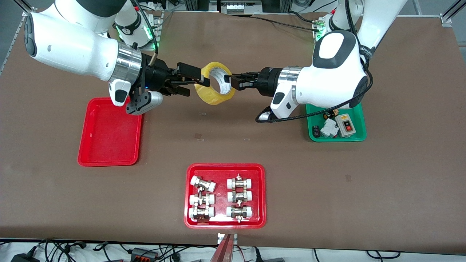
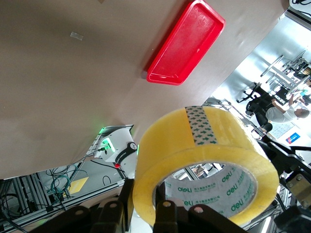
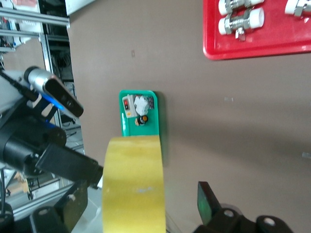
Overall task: Left arm passes tape to right arm into tray
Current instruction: 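Grasp the tape roll with the right gripper beside the left gripper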
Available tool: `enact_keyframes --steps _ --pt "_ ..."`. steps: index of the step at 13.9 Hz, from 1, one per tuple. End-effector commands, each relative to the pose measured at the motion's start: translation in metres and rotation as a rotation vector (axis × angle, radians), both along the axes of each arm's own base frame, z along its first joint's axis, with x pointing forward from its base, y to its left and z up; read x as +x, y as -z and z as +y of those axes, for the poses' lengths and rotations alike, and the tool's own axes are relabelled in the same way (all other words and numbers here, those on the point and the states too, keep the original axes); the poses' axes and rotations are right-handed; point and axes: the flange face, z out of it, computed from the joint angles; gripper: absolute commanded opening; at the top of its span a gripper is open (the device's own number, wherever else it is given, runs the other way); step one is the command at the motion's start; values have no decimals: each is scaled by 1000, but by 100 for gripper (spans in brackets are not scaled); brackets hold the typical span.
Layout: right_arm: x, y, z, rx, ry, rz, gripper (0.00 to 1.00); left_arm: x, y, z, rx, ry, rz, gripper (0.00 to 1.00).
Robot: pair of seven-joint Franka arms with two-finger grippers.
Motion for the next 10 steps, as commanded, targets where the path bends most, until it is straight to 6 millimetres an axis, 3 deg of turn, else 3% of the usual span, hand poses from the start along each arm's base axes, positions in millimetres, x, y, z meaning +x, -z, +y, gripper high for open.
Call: enact_keyframes --steps 1,9,10 --pt "5 -3 7 9 -24 33 100 1 -12 0 -24 -6 6 3" --pt "4 2 14 7 -30 45 100 1 -12 0 -24 -6 8 3" --pt "4 2 14 7 -33 45 92 2 -12 1 -23 -7 8 3"
